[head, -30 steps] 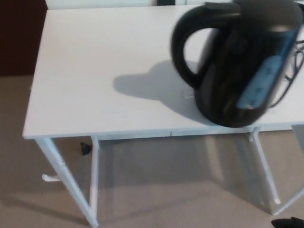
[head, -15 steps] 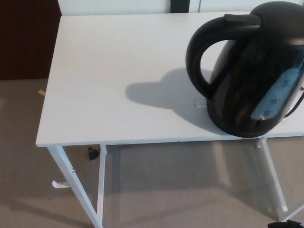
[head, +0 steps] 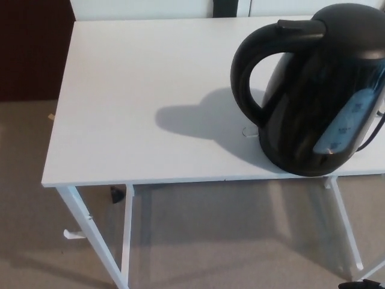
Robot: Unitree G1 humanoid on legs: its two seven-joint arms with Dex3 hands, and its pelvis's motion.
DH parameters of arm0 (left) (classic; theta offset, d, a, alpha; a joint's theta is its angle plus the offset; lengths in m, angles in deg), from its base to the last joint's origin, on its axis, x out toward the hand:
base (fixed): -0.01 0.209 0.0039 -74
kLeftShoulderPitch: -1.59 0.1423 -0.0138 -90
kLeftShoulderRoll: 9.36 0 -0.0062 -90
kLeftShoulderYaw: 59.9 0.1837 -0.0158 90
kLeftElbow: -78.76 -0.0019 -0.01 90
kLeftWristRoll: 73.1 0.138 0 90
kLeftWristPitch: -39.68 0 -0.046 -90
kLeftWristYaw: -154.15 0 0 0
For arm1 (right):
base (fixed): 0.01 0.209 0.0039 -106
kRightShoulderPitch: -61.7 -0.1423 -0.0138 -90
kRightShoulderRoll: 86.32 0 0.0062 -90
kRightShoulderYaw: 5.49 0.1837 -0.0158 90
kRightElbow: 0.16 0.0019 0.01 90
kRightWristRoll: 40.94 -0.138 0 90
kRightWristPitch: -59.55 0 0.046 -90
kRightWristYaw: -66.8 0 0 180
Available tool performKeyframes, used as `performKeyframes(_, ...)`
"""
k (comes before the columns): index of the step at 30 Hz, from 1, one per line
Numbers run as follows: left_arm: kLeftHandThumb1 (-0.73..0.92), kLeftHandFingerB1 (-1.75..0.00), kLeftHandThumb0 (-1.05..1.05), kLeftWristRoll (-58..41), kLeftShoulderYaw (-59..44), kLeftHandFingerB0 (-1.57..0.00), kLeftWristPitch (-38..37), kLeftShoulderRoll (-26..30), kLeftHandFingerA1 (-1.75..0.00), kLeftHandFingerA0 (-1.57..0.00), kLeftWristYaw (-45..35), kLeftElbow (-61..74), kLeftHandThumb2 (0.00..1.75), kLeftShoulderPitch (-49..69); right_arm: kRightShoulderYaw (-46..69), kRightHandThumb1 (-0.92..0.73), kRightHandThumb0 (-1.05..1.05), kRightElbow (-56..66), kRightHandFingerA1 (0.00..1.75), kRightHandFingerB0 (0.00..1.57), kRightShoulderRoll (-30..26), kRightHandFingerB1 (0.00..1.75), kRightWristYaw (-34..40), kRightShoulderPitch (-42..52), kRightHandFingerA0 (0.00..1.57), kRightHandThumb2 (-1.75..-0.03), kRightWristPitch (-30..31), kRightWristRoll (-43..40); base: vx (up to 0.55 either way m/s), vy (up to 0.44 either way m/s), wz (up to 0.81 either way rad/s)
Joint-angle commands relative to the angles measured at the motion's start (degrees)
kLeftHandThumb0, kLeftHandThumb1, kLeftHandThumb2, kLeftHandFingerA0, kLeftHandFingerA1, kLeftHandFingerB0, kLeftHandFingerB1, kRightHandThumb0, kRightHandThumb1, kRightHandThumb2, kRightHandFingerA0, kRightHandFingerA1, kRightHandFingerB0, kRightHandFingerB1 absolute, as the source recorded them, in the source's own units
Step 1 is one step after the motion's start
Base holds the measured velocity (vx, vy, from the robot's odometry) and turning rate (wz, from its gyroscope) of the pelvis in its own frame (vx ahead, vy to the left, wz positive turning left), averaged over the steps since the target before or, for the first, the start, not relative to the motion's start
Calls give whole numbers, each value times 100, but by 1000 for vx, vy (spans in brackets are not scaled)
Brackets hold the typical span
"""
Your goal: The robot walk towards a table in front and uses its left hand to pick up the pot from the base and places it on the table
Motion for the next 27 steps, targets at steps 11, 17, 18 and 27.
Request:
performKeyframes(11, 56, -30, -8, -169, 19, -11, 2082, 1472, -37, -10, 895, 4356, 58, -2416, 28, -64, -32, 41, 57, 39, -51, 42, 18, -18, 62, -58, 108, 2, 6, 2, 1)
performKeyframes(17, 34, -49, -21, 295, 1701, -5, 2250, 807, -50, -6, 485, 5416, 87, -3091, 30, -63, -32, 74, 57, 41, -38, 43, 98, -150, 65, -58, 66, 22, 0, 0, 0)
performKeyframes(18, 34, -49, -21, 433, 1917, -5, 2304, 720, -50, -6, 487, 5474, 87, -3207, 23, -63, -32, 78, 57, 41, -33, 43, 119, -149, 65, -58, 62, 34, 0, 0, 0)
performKeyframes(27, 25, -48, -30, 1797, 4117, 0, 2962, -404, -49, 0, 435, 4508, 83, -5170, -91, -65, -35, 33, 55, 42, -8, 43, 259, -157, 64, -59, -6, 178, 0, 0, 0)
